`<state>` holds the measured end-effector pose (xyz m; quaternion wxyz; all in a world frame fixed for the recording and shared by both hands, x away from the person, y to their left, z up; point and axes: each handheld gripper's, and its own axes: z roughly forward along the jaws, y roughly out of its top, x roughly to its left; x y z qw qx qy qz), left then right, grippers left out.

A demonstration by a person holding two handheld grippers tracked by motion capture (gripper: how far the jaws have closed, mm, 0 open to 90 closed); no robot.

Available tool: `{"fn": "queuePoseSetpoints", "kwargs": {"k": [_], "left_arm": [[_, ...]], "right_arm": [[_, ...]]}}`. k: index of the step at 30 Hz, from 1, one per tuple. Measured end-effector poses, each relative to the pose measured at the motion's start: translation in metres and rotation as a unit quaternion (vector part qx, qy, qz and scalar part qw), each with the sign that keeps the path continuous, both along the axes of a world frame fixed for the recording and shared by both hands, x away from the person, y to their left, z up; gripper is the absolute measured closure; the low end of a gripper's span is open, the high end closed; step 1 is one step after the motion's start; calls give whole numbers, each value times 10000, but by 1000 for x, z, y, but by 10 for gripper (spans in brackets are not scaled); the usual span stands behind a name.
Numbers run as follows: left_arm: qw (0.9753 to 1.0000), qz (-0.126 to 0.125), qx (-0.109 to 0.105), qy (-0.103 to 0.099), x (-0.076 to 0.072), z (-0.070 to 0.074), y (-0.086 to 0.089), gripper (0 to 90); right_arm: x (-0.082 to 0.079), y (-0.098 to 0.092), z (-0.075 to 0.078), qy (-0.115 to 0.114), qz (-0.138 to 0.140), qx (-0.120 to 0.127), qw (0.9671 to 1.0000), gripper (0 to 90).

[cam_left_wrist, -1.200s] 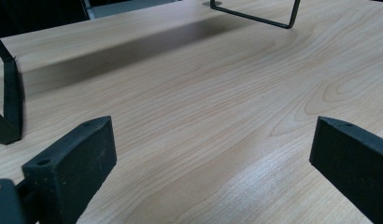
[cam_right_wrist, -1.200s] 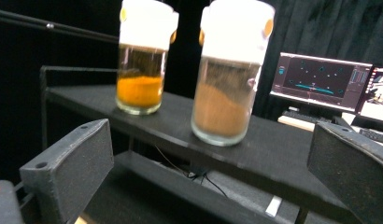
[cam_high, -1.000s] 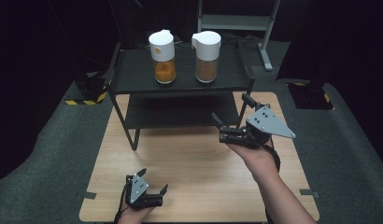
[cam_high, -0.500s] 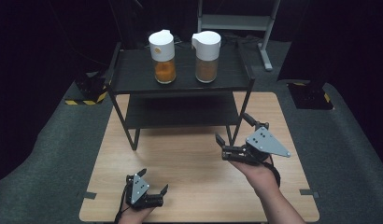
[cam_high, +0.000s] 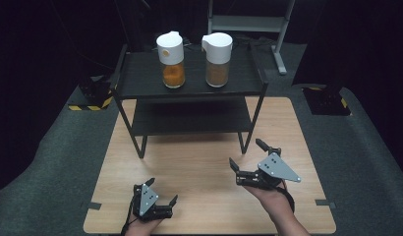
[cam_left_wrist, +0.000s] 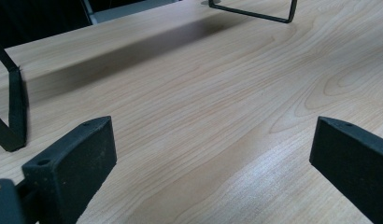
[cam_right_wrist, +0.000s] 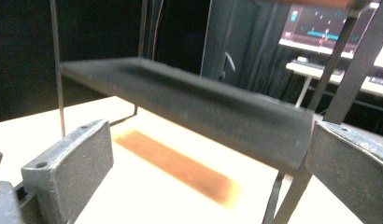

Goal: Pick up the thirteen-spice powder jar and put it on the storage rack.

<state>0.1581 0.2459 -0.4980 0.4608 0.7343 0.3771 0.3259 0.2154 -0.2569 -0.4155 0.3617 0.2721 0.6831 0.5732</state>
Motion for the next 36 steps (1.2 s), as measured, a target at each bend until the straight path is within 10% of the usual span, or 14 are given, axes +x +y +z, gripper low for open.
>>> {"fn": "queuePoseSetpoints", "kwargs": {"k": [23, 36], "left_arm": [[9996, -47, 275, -75, -2, 1, -7, 9], [9993, -14, 384, -39, -1, 3, -11, 9]], "right_arm": [[-13, -14, -84, 697, -305, -721, 9945, 4], [-20, -9, -86, 790, -592, -1337, 9861, 1]]}}
